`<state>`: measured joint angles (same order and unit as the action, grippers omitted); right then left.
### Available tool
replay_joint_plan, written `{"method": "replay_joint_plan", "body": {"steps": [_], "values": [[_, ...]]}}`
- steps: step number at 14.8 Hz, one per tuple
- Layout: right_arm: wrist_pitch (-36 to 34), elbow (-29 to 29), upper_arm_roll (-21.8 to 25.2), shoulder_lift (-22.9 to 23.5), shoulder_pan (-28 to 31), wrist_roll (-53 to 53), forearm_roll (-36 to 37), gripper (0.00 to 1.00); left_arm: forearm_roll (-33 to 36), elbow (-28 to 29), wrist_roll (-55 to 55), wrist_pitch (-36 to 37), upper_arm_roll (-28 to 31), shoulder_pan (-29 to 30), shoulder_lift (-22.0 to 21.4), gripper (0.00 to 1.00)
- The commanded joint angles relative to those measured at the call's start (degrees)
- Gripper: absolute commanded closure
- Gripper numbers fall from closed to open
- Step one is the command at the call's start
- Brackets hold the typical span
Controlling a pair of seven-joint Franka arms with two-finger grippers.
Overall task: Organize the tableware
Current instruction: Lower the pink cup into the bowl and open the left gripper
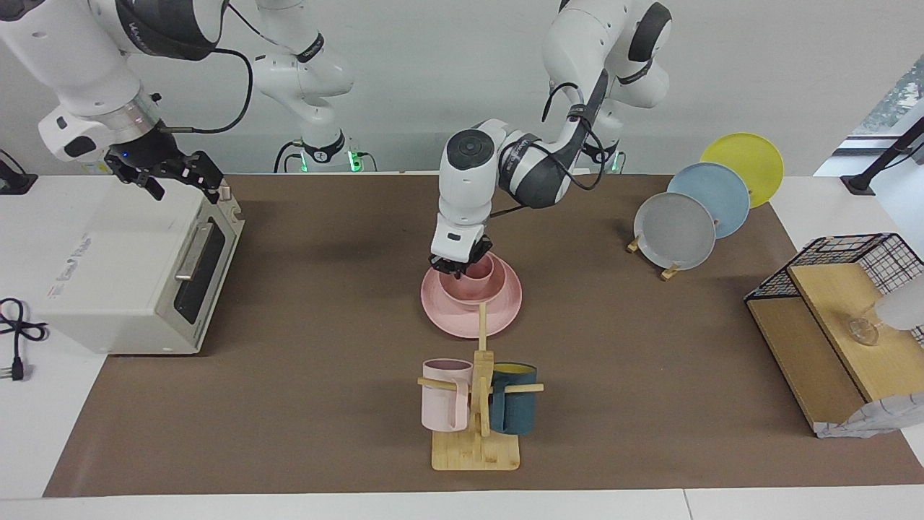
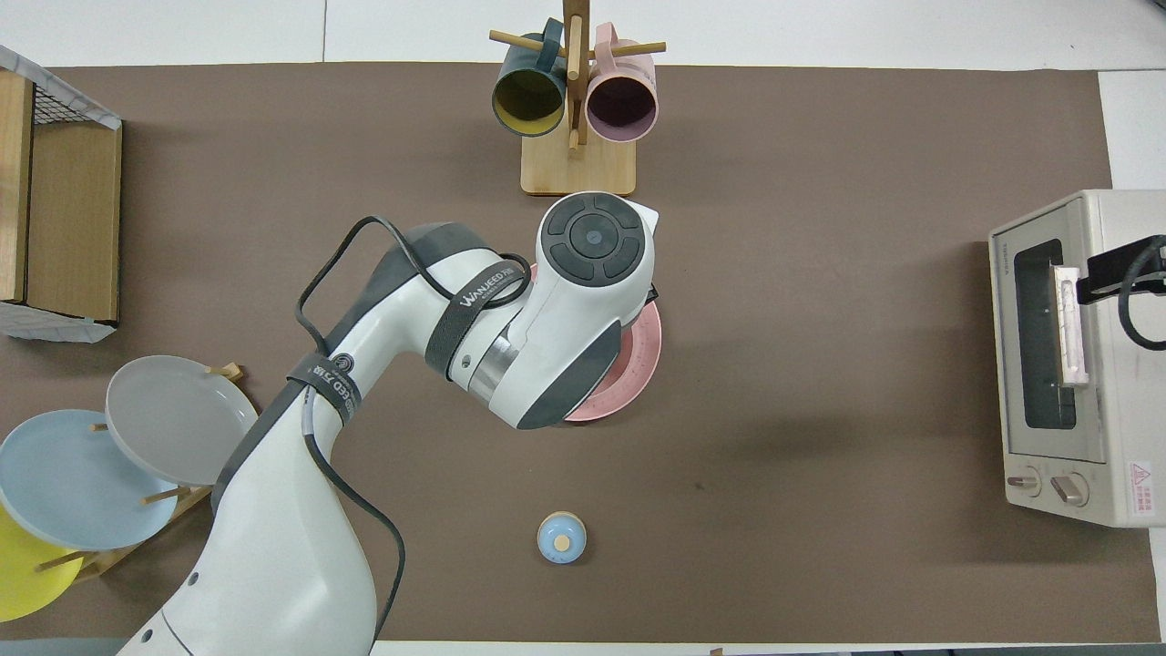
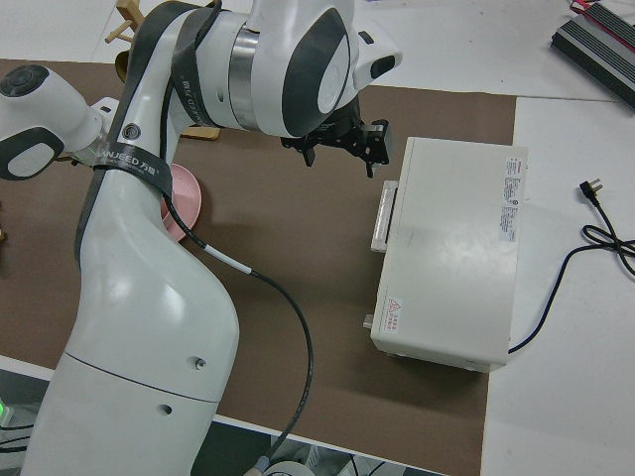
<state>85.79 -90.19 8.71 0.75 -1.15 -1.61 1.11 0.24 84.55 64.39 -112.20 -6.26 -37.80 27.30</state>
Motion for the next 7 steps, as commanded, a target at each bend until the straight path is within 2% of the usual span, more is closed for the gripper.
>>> {"method": "replay_joint_plan", "body": {"steps": [1,3,7], "values": [[0.3,-0.3,-0.2,-0.3,0.4,-1.6,-0.4,0.0,1.3,1.1,0.2,0.7,1.0,-0.3,-1.7,0.0],[-0.4,-0.3,-0.2,-0.5,0.4,-1.6,-0.3,0.0,1.6,0.9,-0.9,3.0,1.2,0.4,-4.0,0.0],[-0.6,0.7,-0.4,-0.3,-0.2,-1.6,-0.6,0.0,1.5,0.7,-9.3,9.3,1.1,6.8,-10.7,0.0]]}}
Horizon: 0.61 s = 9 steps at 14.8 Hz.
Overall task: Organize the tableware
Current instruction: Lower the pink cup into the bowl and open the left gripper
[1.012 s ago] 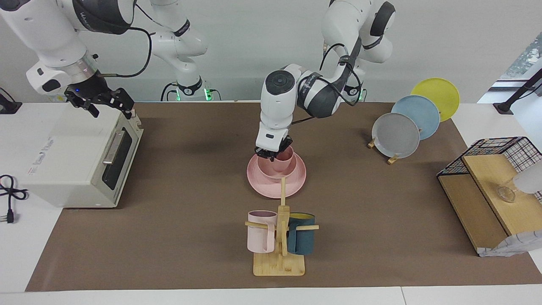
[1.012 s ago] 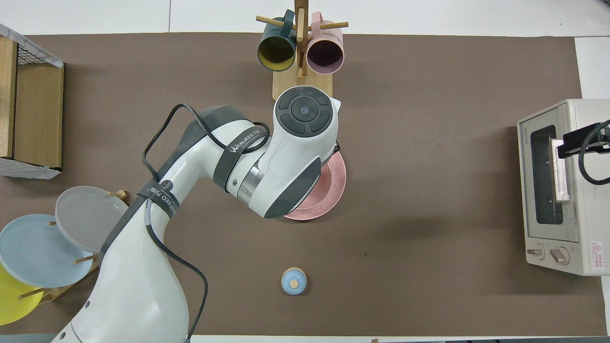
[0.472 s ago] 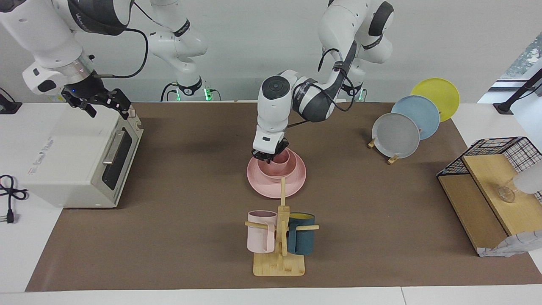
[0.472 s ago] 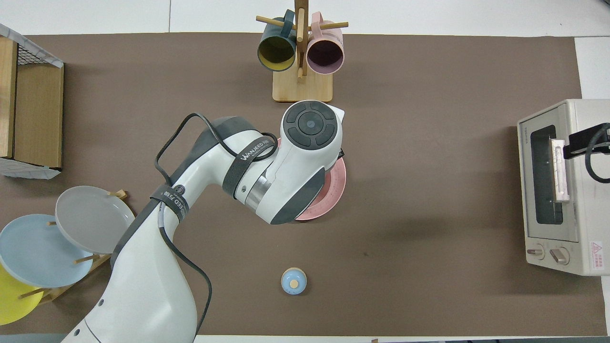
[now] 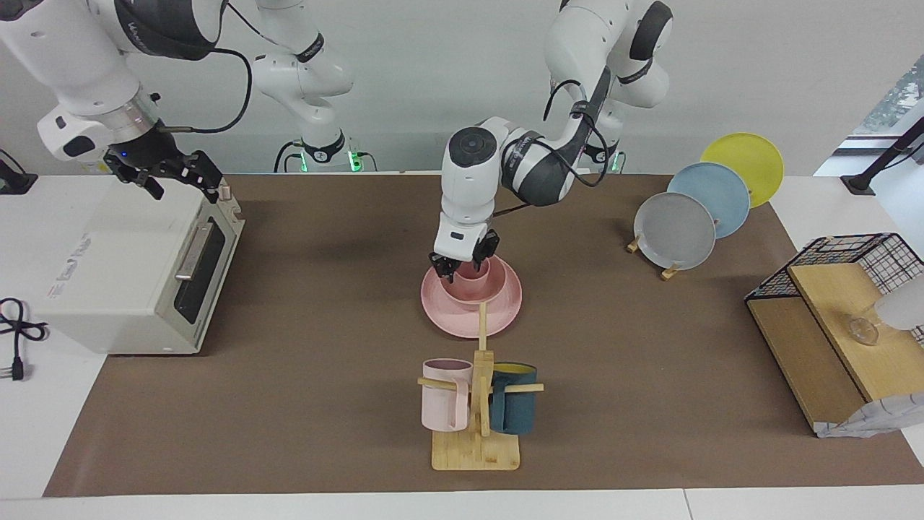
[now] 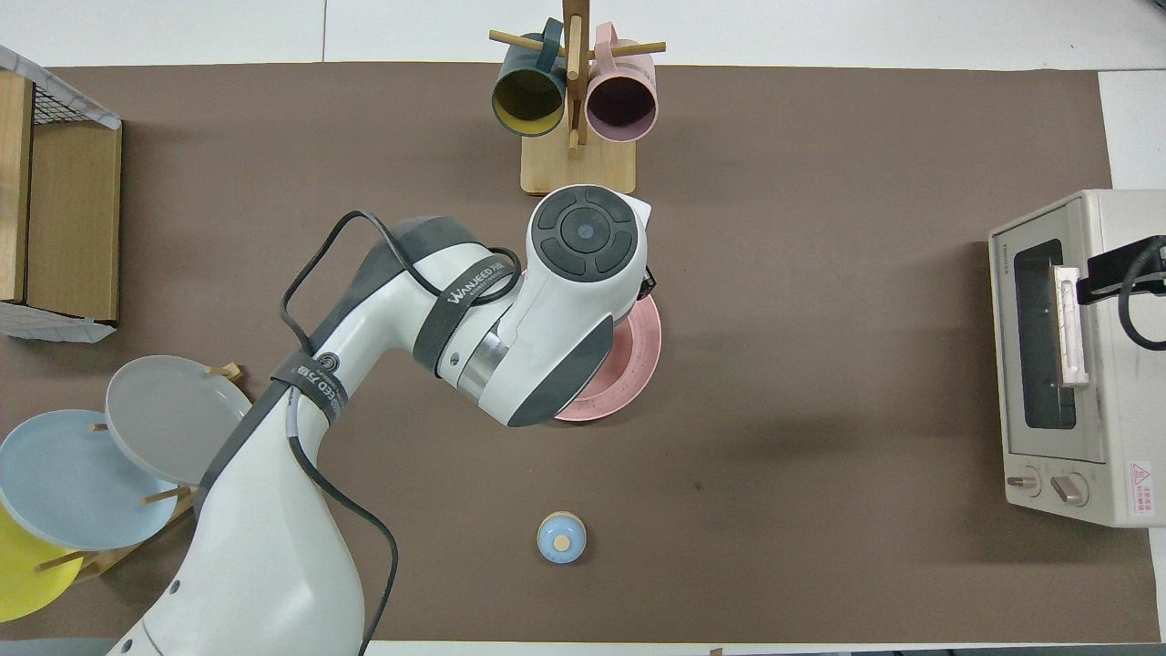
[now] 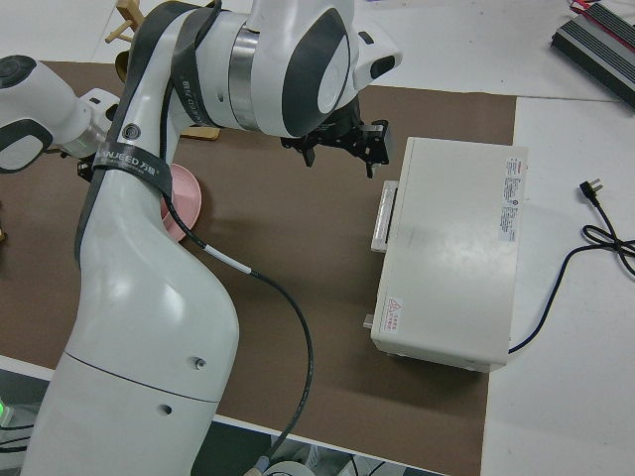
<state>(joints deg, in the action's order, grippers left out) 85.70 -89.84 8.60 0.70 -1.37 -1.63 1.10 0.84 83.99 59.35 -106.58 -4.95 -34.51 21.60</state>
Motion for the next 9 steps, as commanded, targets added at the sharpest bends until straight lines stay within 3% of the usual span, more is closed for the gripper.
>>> {"method": "replay_joint_plan", "body": {"steps": [1,7,9], "values": [[-0.2,0.4,-0.3,-0.3,0.0,-1.3,-0.6,0.0,1.0,1.2,-6.2,5.1,-0.1,5.8,-6.6,0.0],[0.0,-0.1,-0.3,-0.7,0.1,-1.1,-0.7,0.0,0.8,2.0,-35.6,15.4,-0.1,22.4,-15.4,0.0],[-0.1,-0.2,-0.3,-0.8,-0.1,-1.1,-0.6,0.0,0.8,4.7,-42.2,16.4,-0.1,25.8,-17.6,0.0]]}}
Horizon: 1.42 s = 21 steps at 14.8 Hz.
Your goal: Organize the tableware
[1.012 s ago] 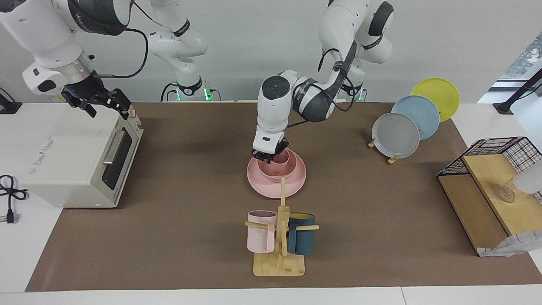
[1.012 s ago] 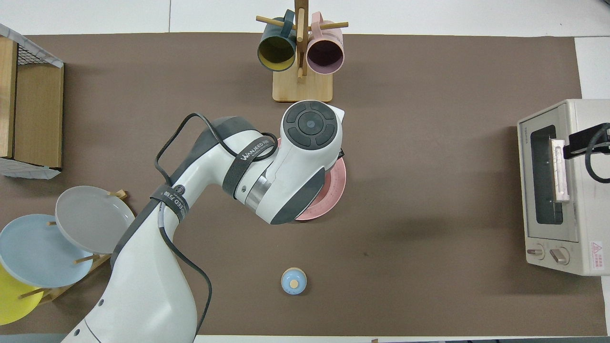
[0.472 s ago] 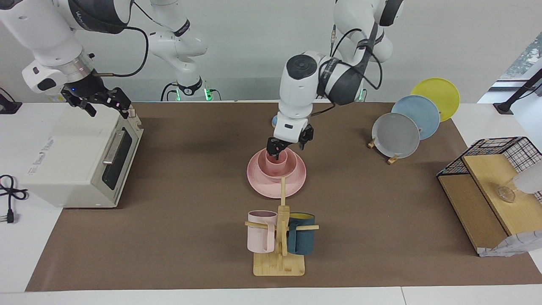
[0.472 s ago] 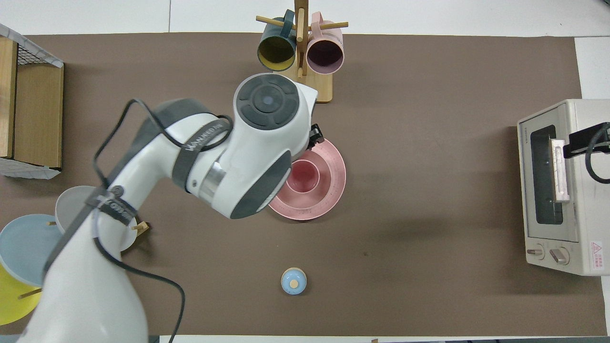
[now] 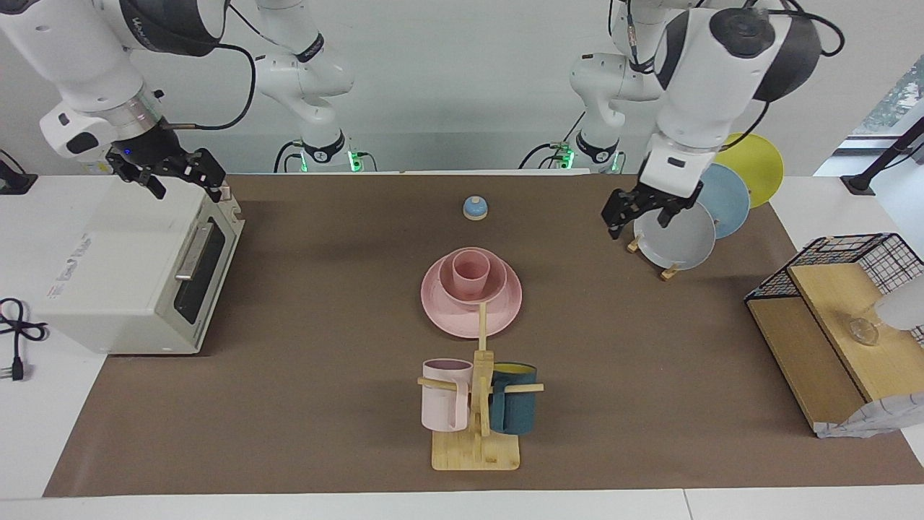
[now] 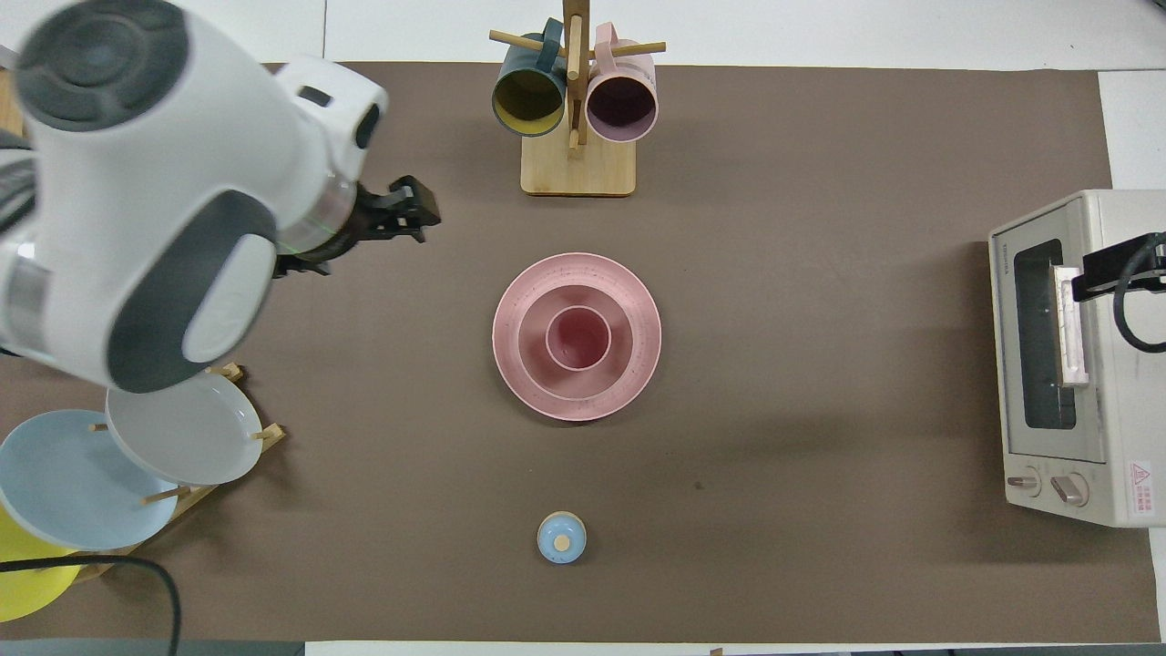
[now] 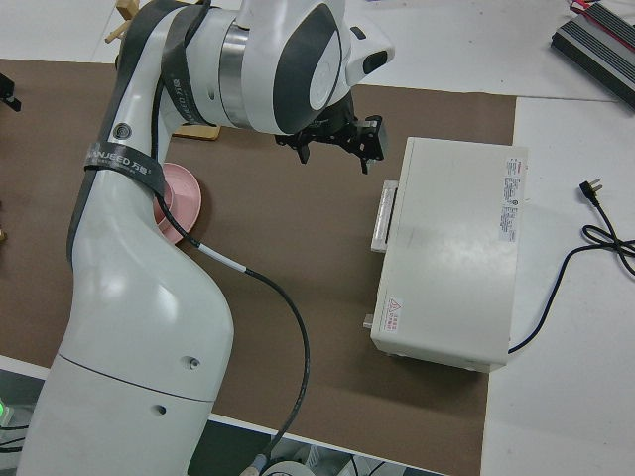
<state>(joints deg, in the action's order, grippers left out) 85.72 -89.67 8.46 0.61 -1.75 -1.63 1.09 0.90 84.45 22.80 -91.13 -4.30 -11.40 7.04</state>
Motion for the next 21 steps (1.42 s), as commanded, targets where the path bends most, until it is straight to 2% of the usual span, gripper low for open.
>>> {"method": "replay_joint_plan", "body": {"steps": [1,3,5,10,13,21], "values": [[-0.1,-0.3,-0.2,-0.8,0.3,-1.1,-0.6,0.0,0.8,6.8,-7.8,0.8,-0.8,4.0,-5.0,0.0],[-0.1,-0.4,-0.2,-0.8,0.3,-1.1,-0.6,0.0,0.8,12.1,-12.1,0.0,-0.8,5.9,-8.6,0.0],[-0.4,-0.5,-0.2,-0.8,0.5,-1.1,-0.6,0.0,0.8,14.2,-14.4,0.4,-0.8,7.3,-10.5,0.0],[-0.4,-0.5,-0.2,-0.9,0.3,-1.1,-0.6,0.0,0.2,12.1,-13.9,1.2,-0.8,7.4,-10.0,0.0],[-0.4,-0.5,-0.2,-0.9,0.5,-1.1,-0.6,0.0,-3.7,8.5,-13.6,3.9,-0.6,7.3,-9.7,0.0],[-0.5,-0.6,-0.2,-0.9,0.4,-1.1,-0.6,0.0,-3.8,9.2,-13.5,4.6,-0.5,7.4,-10.0,0.0]]}}
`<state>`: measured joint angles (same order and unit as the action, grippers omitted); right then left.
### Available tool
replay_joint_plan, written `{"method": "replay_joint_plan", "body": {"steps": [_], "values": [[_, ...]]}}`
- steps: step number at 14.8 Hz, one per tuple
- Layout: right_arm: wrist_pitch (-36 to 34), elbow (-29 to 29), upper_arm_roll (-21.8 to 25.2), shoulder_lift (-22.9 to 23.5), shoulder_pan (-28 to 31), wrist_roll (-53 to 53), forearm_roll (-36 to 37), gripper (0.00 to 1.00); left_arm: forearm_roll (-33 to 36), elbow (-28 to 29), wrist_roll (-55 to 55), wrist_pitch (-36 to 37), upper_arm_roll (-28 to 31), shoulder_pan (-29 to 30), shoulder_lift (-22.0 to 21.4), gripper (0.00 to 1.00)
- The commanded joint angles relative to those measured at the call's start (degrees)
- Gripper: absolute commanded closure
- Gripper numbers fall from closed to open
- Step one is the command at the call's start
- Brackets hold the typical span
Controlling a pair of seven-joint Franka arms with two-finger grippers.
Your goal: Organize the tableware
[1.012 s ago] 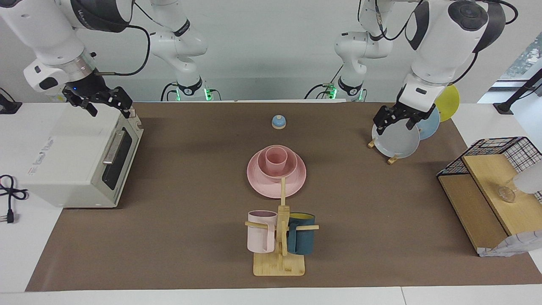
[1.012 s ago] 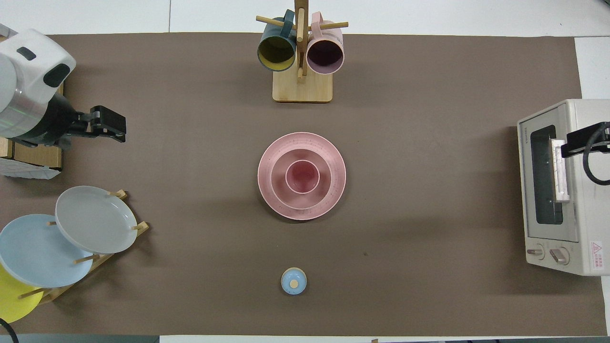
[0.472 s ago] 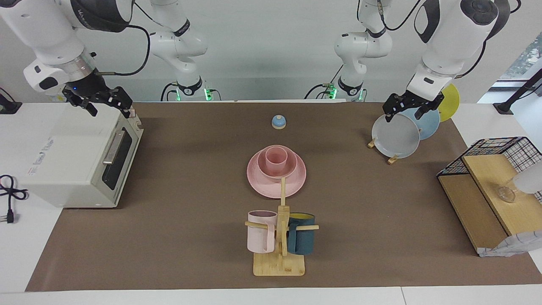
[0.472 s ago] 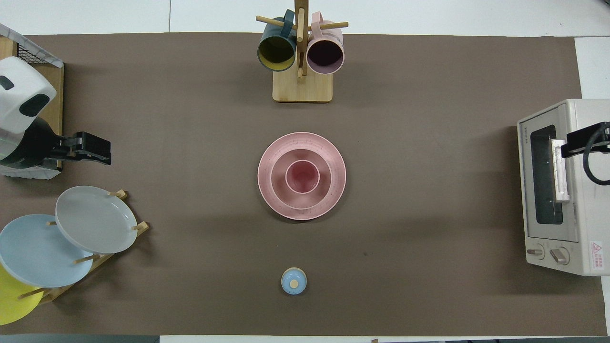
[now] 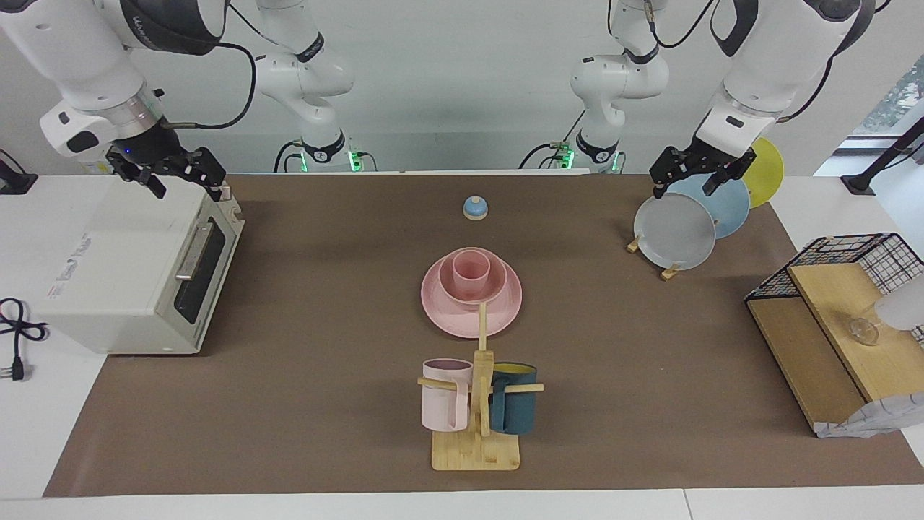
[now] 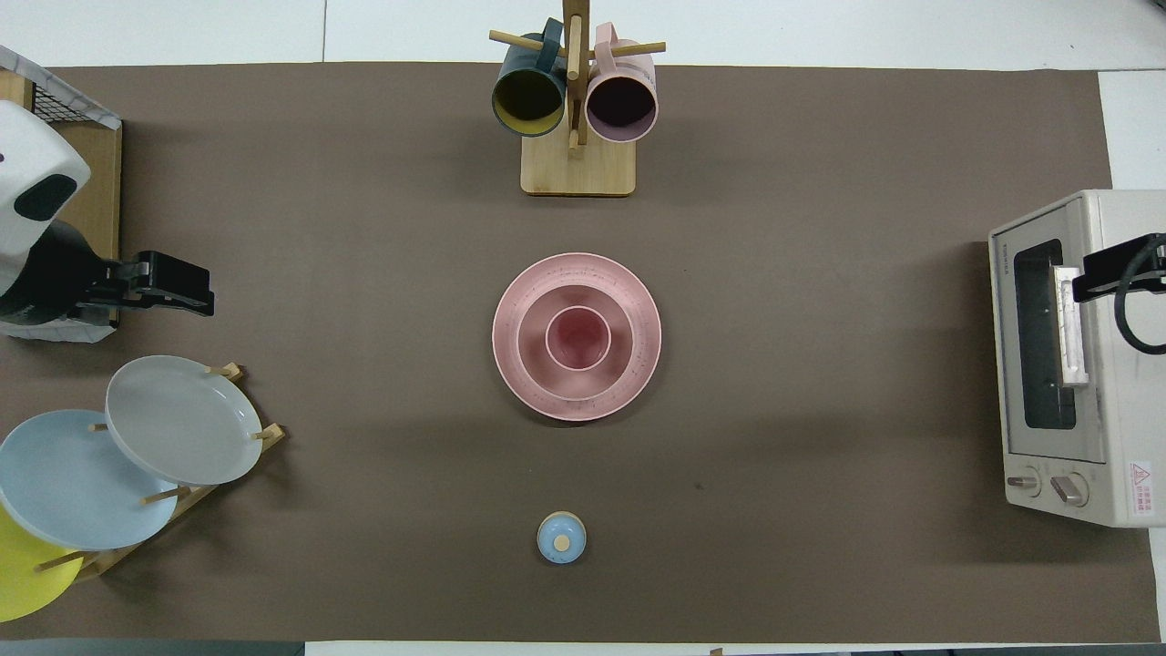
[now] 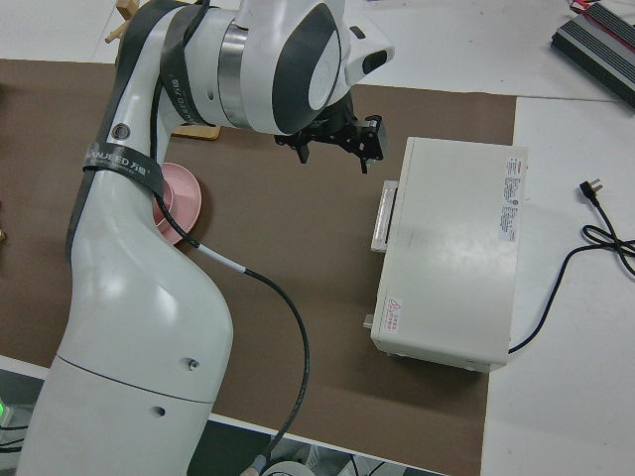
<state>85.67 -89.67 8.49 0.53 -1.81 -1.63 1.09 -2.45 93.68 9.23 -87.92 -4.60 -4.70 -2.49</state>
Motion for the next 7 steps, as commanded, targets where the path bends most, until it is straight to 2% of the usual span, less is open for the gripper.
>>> {"method": "replay_joint_plan", "body": {"steps": [1,7], "values": [[-0.3,-0.5,-0.2,-0.8,0.5,-1.1,-0.6,0.0,-0.4,0.1,0.1,1.6,-0.1,0.7,-0.6,0.0],[-0.3,-0.5,-0.2,-0.8,0.5,-1.1,-0.6,0.0,-0.4,0.2,0.2,1.7,-0.2,1.5,-0.8,0.0]]}}
